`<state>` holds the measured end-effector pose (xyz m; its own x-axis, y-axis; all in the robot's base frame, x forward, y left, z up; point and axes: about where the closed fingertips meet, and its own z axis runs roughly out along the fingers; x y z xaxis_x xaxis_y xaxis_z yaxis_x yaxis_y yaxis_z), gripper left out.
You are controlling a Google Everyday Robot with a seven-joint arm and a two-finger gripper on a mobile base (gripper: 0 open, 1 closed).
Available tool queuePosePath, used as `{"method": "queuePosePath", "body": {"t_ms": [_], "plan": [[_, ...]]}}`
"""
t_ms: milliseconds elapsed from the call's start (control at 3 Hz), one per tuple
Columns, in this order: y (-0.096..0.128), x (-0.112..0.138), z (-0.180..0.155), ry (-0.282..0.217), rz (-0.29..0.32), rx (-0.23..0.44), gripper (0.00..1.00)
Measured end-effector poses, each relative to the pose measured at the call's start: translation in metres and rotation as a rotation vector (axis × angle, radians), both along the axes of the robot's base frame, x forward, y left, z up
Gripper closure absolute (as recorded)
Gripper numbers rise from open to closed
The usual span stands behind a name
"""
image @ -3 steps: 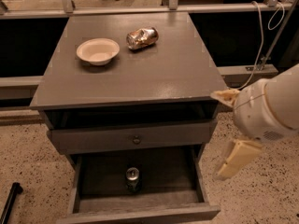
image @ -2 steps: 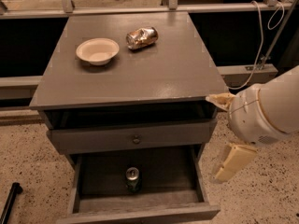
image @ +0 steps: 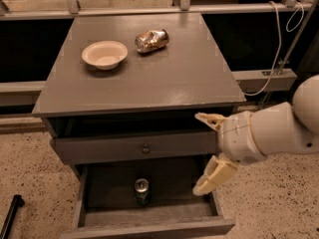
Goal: Pick green can from middle drawer and place on counter
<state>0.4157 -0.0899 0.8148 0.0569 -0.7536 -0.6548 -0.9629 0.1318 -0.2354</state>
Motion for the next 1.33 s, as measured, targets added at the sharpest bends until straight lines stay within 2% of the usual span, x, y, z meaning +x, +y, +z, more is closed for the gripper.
{"method": "queuePosePath", "body": {"t_ms": [667,1000,1333], "plan": [[0.047,0.016,-0.084,-0.085,-0.043,0.319,0.0],[0.063,0.019,-0.112,-0.163,0.035,0.418,0.0],[0.066,0.018,-0.128,-0.171,0.057,0.446,0.0]]}}
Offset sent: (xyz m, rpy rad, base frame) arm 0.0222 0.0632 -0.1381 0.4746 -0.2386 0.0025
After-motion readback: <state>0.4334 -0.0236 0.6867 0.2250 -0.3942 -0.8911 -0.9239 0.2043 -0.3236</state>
